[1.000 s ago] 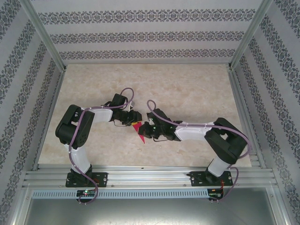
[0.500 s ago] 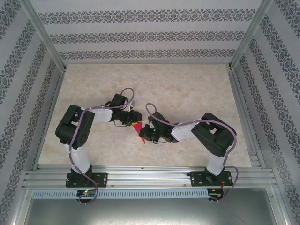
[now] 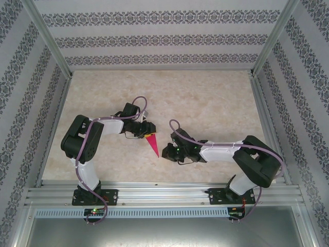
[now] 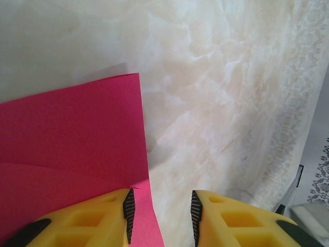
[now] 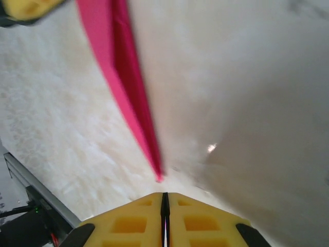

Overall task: Fold a paper plane with a square sheet of paper (pick it up from the middle)
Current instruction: Fold the wing for the fifth time at the center of the table.

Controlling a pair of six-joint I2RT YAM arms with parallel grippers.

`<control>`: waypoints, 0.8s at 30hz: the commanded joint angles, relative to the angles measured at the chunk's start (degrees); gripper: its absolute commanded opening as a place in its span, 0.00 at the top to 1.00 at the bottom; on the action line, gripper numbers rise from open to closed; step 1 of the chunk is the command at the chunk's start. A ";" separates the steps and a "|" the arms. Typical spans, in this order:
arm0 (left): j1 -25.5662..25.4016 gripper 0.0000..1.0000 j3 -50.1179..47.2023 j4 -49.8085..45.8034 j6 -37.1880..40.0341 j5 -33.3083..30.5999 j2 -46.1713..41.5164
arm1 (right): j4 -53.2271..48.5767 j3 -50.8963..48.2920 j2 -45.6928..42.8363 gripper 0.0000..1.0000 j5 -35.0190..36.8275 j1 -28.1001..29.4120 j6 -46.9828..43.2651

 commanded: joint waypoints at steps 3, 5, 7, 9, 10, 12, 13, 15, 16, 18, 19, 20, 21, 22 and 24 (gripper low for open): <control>0.30 0.61 -2.39 -2.72 0.93 -3.83 2.40 | 1.28 9.23 5.25 0.91 0.34 0.02 -3.23; 0.30 0.61 -2.20 -2.54 0.67 -3.59 2.22 | 1.93 11.77 8.69 0.91 0.21 -0.45 -2.82; 0.18 0.60 -2.04 -2.40 0.42 -3.40 2.09 | 3.55 13.04 11.46 0.91 -0.13 -0.96 -2.11; 0.20 0.60 -1.94 -2.46 0.39 -3.22 2.05 | 4.05 14.08 13.69 0.91 -0.26 -1.40 -1.94; 0.21 0.60 -1.95 -2.50 0.41 -3.13 1.93 | 3.52 14.60 14.72 0.91 -0.37 -1.57 -1.96; 0.21 0.60 -2.16 -2.55 0.32 -2.92 1.79 | 2.75 15.09 17.04 0.91 -1.71 -1.88 -2.33; 0.12 0.60 -2.27 -2.51 0.32 -2.80 1.68 | 3.07 14.64 17.91 0.91 -2.14 -1.80 -2.00; 0.06 0.60 -2.64 -2.39 0.27 -2.57 1.44 | 3.80 12.91 18.90 0.91 -2.78 -1.58 -1.36; 0.11 0.60 -2.72 -2.32 0.16 -2.30 1.19 | 3.74 11.89 19.10 0.91 -2.77 -1.30 -1.28; 0.11 0.59 -2.91 -2.23 -0.25 -2.10 0.50 | 3.38 9.88 18.89 0.91 -2.51 -0.79 -0.92; 0.02 0.59 -3.20 -1.83 -0.58 -2.03 0.01 | 3.59 8.99 18.76 0.91 -2.64 -0.49 -0.84; -0.04 0.59 -3.37 -1.61 -0.88 -2.16 -0.51 | 3.67 8.17 18.76 0.91 -3.04 -0.23 -0.90; -0.12 0.59 -3.55 -1.50 -1.13 -2.29 -0.91 | 3.75 7.65 18.71 0.91 -2.88 -0.14 -0.82; -0.32 0.59 -3.75 -1.19 -1.55 -2.29 -1.28 | 4.03 6.98 18.67 0.91 -2.46 0.11 -0.58; -0.73 0.59 -3.94 -1.15 -1.95 -2.36 -1.99 | 5.43 6.22 18.33 0.91 -2.47 0.61 -0.55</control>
